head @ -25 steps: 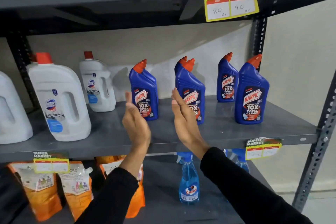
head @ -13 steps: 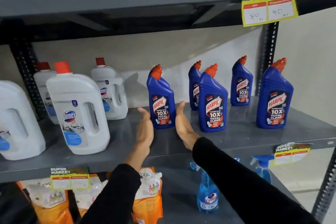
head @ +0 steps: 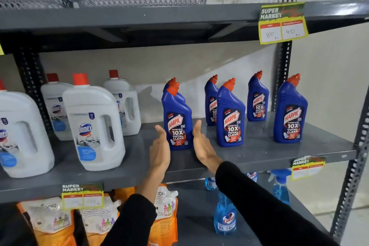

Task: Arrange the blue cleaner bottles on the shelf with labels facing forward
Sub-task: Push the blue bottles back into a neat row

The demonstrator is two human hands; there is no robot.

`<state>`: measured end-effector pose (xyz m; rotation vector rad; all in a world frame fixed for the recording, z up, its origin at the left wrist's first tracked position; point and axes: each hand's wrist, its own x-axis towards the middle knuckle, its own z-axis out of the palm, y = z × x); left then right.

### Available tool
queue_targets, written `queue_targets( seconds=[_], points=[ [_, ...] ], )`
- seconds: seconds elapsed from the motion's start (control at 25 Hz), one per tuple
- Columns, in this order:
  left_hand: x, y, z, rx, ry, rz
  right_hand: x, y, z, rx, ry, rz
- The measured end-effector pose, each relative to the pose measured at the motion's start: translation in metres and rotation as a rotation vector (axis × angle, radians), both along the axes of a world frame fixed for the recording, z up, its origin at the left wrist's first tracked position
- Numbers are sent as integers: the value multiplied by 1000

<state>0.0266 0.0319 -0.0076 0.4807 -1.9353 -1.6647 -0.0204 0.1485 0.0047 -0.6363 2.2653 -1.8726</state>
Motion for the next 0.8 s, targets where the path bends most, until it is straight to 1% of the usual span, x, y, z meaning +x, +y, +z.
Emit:
queue_targets(
  seconds=[0.2,0.48,0.68,0.8],
  points=[
    [9,3,-8,-66,41,30,3,4,-7,-51,10,-31],
    [11,5,-7,-87,53,25,1,5,-10,-80,12,-35],
    [16,11,-2,-137,42,51,-1,3,-10,-44,-3,-75],
    [17,10,-2,-158,37,41,3,1,-6,19,7,-103]
  ],
)
